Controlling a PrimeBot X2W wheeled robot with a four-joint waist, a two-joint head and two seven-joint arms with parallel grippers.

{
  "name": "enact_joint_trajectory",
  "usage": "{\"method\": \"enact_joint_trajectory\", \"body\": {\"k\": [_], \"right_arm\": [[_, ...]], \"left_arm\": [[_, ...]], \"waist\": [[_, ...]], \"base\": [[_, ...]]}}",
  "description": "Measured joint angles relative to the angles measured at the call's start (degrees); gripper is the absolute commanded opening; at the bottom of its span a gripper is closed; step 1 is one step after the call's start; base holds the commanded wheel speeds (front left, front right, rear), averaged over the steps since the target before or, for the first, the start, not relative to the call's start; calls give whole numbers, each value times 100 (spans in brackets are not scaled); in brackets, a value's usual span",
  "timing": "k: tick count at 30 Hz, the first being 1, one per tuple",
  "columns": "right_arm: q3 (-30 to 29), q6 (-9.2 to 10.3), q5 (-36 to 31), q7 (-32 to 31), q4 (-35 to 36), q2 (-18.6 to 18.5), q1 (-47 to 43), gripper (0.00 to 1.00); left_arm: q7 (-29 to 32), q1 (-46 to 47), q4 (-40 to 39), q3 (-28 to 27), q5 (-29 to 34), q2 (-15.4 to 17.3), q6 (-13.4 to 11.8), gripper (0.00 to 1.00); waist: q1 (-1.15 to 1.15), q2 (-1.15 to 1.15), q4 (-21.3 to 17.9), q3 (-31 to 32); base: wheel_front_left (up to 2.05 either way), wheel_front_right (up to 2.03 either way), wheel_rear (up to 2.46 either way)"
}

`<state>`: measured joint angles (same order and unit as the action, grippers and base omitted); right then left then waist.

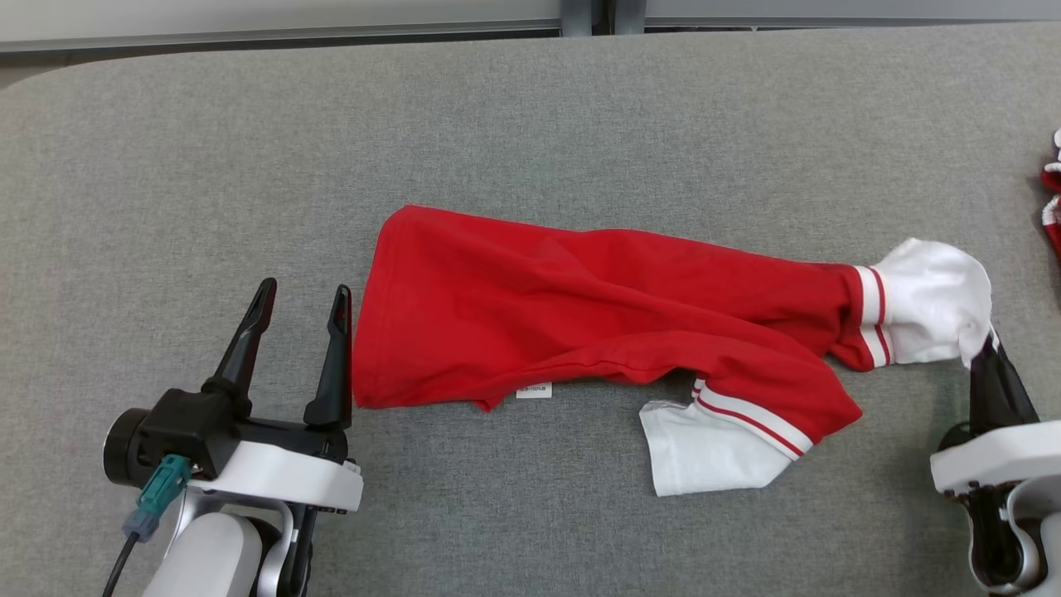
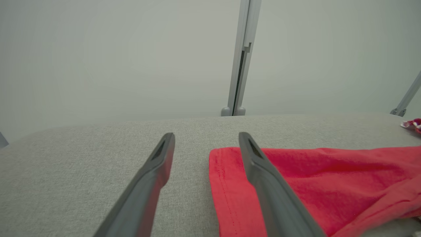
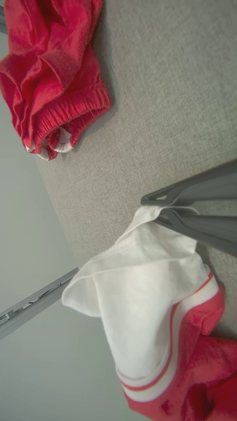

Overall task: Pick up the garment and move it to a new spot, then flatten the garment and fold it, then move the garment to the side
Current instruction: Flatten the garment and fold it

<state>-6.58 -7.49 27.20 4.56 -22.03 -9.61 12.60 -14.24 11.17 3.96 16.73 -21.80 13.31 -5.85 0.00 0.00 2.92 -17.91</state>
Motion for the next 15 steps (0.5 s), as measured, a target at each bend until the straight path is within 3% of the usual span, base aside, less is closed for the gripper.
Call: {"method": "enact_joint_trajectory", "body": {"k": [5, 6, 7, 8, 9, 10, 15], "right_arm": [[350, 0, 90, 486, -416, -192, 452, 0], [350, 0, 90, 486, -416, -192, 452, 7], [407, 0, 96, 541, -495, -229, 527, 34], [450, 0, 96, 610, -553, -255, 598, 84], [501, 0, 97, 651, -605, -282, 666, 84], [554, 0, 102, 689, -639, -303, 726, 100], [653, 0, -41, 927, -404, -415, 839, 100]], "left_arm": [[-14, 62, 37, 16, -5, 0, 2, 100], [-14, 62, 37, 16, -5, 0, 2, 100], [-15, 65, 49, 26, -5, -2, 10, 100], [-15, 66, 59, 31, -5, -2, 10, 100], [-15, 68, 65, 33, -7, -2, 18, 100], [-16, 69, 69, 36, -7, -2, 19, 100], [-41, 69, 86, 27, -33, 0, 21, 100]], "waist": [[0, 0, -38, -13], [0, 0, -38, -13], [0, 0, -41, -8], [0, 0, -43, 2], [0, 0, -46, 12], [0, 0, -48, 22], [0, 0, -60, 109]], "base": [[0, 0, 0], [0, 0, 0], [0, 0, 0], [0, 0, 0], [0, 0, 0], [0, 0, 0], [0, 0, 0]]}}
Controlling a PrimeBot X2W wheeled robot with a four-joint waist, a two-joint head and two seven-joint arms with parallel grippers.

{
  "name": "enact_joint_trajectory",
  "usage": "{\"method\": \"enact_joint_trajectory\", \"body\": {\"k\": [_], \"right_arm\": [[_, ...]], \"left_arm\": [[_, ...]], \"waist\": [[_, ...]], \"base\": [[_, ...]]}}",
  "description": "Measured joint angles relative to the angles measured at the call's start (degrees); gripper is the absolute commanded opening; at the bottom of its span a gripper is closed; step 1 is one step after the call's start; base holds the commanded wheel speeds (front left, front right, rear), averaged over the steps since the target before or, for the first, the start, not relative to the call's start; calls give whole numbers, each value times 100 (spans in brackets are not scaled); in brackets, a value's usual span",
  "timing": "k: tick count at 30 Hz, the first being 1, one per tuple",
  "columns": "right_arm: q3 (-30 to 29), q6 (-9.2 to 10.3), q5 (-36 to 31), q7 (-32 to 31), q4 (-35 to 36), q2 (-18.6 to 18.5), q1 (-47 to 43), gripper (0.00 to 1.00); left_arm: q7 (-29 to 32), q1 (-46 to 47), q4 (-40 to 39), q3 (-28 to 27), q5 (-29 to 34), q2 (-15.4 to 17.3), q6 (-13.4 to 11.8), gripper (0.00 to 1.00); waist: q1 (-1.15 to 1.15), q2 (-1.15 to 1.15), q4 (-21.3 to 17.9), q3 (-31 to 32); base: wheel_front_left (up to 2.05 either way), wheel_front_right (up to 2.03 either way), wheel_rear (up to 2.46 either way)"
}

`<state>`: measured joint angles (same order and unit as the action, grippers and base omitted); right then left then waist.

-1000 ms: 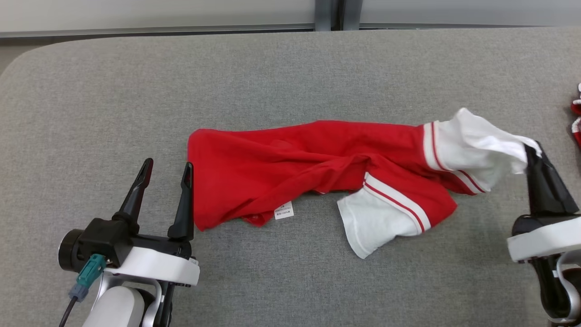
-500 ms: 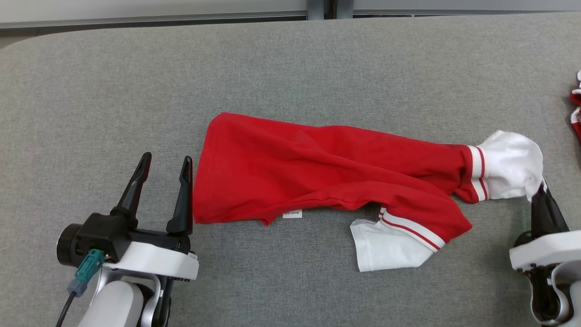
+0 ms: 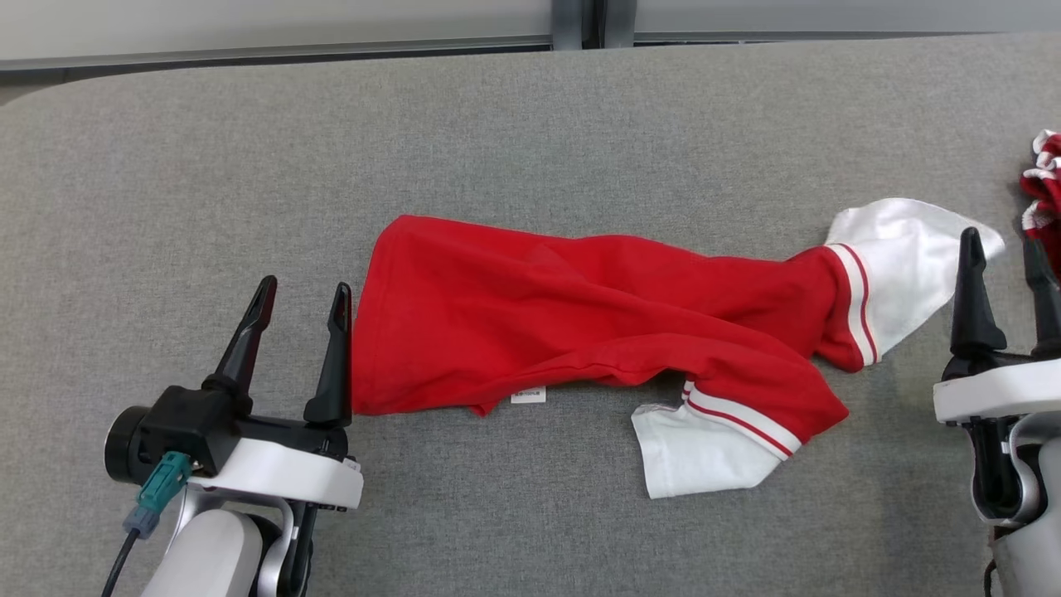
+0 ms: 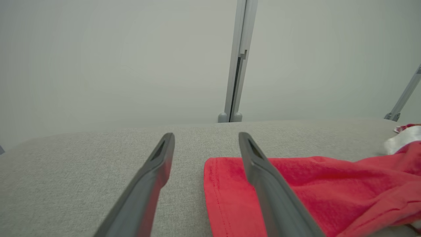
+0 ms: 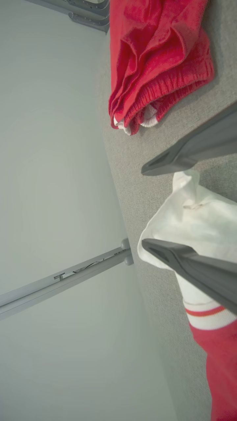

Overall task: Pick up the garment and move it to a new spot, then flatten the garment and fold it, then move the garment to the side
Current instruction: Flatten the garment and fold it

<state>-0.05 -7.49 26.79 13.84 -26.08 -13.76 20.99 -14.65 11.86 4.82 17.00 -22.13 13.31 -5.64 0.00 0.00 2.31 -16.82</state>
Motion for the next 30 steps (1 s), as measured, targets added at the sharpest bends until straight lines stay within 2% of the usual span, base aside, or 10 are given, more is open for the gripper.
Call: {"method": "enact_joint_trajectory", "body": {"k": [6, 17, 24, 30], "right_arm": [[45, 0, -476, 26, 873, -2, -217, 100], [242, 0, -1243, -1023, 2553, 319, -1446, 100], [355, 0, -1315, -1373, 3051, 511, -2104, 100], [321, 0, -1312, -1513, 3234, 620, -2312, 100]], "left_arm": [[-2, -114, 13, -27, -19, 8, -48, 100], [31, -468, -8, 0, -69, 58, -122, 100], [102, -805, -55, 2, -122, 122, -207, 100], [179, -965, -160, 1, -149, 196, -278, 100]], "waist": [[0, 0, -36, 222], [0, 0, -78, 728], [0, 0, -129, 1048], [0, 0, -123, 1166]], "base": [[0, 0, 0], [0, 0, 0], [0, 0, 0], [0, 0, 0]]}}
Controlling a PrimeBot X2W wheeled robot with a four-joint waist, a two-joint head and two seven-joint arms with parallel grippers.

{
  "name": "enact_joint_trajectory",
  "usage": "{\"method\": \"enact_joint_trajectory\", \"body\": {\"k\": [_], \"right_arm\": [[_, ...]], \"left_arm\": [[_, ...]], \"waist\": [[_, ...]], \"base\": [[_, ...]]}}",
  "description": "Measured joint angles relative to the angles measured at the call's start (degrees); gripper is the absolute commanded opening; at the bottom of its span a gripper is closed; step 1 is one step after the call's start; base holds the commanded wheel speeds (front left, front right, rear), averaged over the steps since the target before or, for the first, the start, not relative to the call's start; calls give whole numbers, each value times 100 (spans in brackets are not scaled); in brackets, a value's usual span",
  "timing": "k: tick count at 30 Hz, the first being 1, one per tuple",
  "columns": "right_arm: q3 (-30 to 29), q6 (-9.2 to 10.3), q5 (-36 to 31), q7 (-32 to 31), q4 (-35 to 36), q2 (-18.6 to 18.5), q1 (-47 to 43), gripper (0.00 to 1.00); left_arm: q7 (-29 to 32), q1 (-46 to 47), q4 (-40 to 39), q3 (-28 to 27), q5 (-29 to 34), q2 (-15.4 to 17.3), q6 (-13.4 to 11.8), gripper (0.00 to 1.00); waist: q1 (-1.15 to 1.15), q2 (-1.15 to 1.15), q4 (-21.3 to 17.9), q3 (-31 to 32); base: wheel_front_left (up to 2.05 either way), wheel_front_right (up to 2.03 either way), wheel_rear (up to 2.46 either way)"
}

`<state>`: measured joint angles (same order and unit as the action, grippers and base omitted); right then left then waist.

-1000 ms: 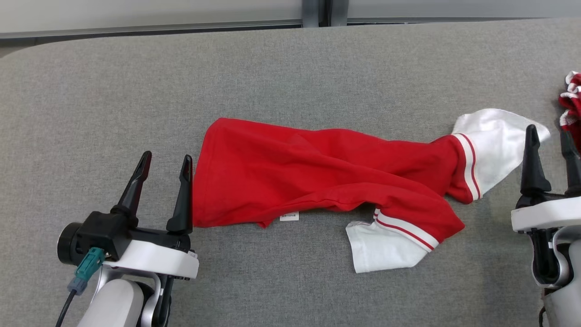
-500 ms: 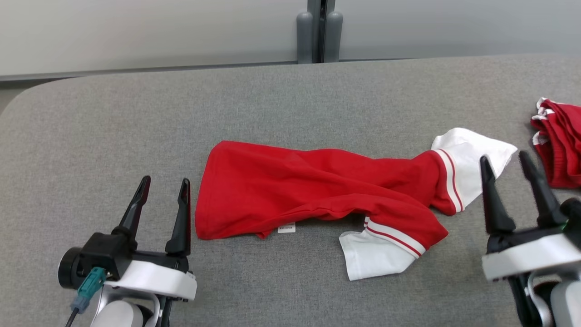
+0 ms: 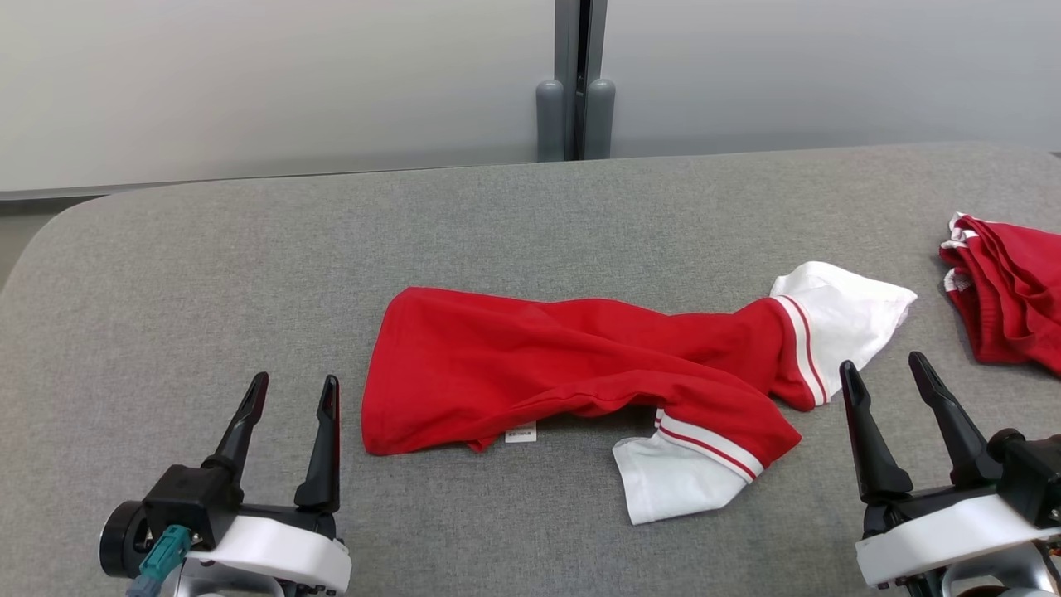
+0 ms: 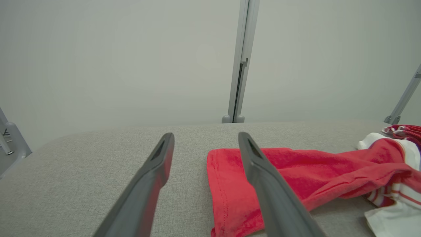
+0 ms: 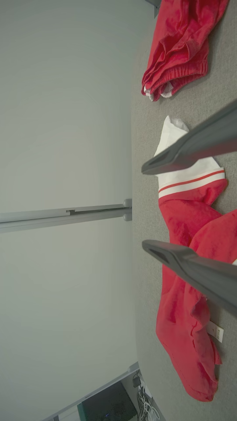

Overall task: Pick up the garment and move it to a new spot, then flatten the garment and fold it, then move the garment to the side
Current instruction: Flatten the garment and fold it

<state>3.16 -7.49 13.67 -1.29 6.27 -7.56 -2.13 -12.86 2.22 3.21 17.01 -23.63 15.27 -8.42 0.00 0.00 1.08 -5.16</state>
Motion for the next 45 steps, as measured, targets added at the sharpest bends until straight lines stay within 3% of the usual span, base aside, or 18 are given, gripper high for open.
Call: {"method": "enact_joint_trajectory", "body": {"k": [18, 26, 35, 36, 37, 38, 45], "right_arm": [[140, 0, 92, -81, -101, 45, -17, 100], [584, 0, 385, -220, -1138, 75, -154, 100], [1085, 0, 769, 102, -2140, 168, 230, 100], [1114, 0, 802, 154, -2165, 168, 279, 48], [1141, 0, 826, 234, -2169, 166, 310, 10], [1166, 0, 839, 289, -2157, 156, 345, 0], [1031, 0, 820, 471, -1499, 9, 456, 0]], "left_arm": [[31, 13, -78, 76, -18, 29, -40, 100], [4, 203, -83, 156, -16, -18, -21, 100], [-73, 398, 15, 194, -15, -88, 26, 100], [-77, 413, 22, 198, -15, -91, 29, 100], [-78, 417, 35, 201, -15, -94, 29, 100], [-79, 418, 44, 204, -15, -99, 30, 100], [-113, 427, 55, 176, -16, -90, 26, 100]], "waist": [[0, 0, 98, -80], [0, 0, 240, -278], [0, 0, 339, -521], [0, 0, 345, -537], [0, 0, 351, -549], [0, 0, 353, -559], [0, 0, 269, -598]], "base": [[0, 0, 0], [0, 0, 0], [0, 0, 0], [0, 0, 0], [0, 0, 0], [0, 0, 0], [0, 0, 0]]}}
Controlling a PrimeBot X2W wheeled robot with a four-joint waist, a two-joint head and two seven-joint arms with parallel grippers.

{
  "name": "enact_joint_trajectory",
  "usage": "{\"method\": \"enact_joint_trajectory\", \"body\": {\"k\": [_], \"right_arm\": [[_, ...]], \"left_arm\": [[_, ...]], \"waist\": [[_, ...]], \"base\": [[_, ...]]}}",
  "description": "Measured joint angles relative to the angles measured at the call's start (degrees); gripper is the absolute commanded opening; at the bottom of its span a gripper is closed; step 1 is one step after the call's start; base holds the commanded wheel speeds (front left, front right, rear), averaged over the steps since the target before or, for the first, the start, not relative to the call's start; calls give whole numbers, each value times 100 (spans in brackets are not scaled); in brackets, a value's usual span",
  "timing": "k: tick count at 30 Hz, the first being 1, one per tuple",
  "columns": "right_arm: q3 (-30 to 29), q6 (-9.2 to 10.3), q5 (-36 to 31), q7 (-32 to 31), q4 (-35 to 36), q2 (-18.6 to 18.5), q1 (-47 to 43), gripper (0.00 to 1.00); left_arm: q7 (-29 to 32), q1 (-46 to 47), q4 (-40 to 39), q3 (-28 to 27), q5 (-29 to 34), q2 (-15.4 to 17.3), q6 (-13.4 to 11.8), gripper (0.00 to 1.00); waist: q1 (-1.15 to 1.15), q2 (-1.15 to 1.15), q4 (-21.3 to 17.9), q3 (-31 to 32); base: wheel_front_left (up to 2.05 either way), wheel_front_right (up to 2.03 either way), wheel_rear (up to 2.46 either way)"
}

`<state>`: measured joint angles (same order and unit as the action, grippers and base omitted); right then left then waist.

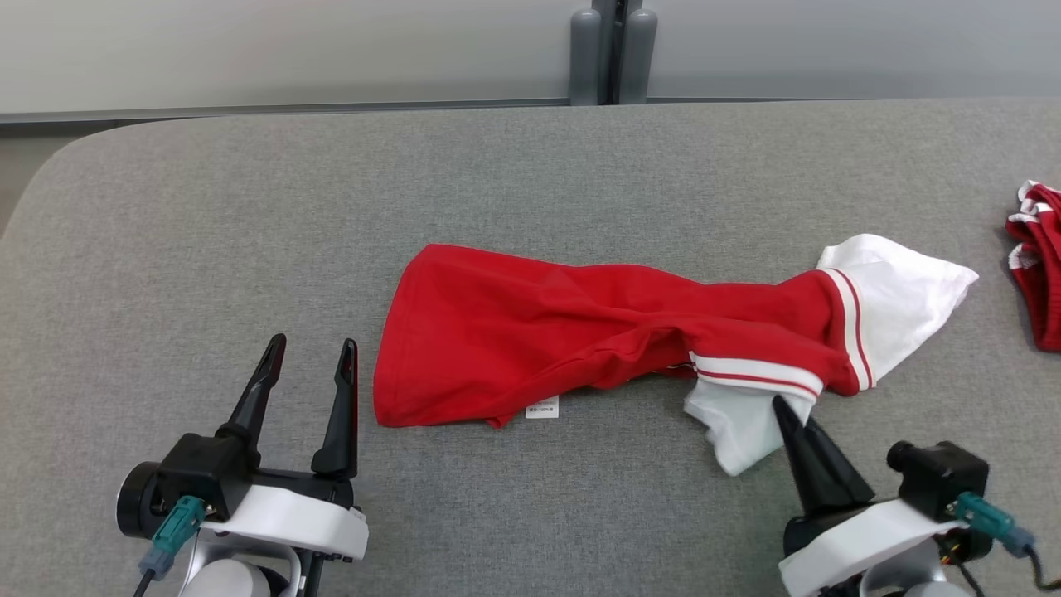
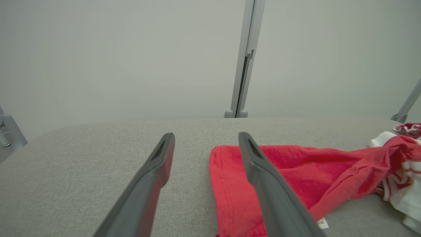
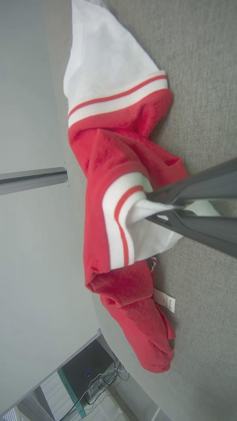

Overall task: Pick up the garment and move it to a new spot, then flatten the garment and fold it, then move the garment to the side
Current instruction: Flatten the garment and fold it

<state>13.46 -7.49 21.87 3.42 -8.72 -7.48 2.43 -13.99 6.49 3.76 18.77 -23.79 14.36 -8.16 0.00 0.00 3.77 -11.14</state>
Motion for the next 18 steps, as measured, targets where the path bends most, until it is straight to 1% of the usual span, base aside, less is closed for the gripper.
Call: {"method": "enact_joint_trajectory", "body": {"k": [4, 5, 10, 14, 18], "right_arm": [[-281, 0, -73, -179, 458, -70, 2, 0], [-281, 0, -73, -179, 458, -70, 2, 0], [-671, 0, -131, -422, 778, -132, 64, 0], [-857, 0, -133, -533, 812, -141, 209, 0], [-954, 0, -98, -631, 565, -152, 521, 0]], "left_arm": [[-14, 6, 1, 19, 0, -5, 0, 100], [-14, 6, 1, 19, 0, -5, 0, 100], [-16, 117, 0, 53, 1, -27, 2, 100], [-23, 224, 5, 88, 2, -56, 29, 100], [-41, 261, 8, 98, 8, -82, 52, 100]], "waist": [[0, 0, -54, -25], [0, 0, -54, -25], [0, 0, -49, -83], [0, 0, 4, -167], [0, 0, 66, -301]], "base": [[0, 0, 0], [0, 0, 0], [0, 0, 0], [0, 0, 0], [0, 0, 0]]}}
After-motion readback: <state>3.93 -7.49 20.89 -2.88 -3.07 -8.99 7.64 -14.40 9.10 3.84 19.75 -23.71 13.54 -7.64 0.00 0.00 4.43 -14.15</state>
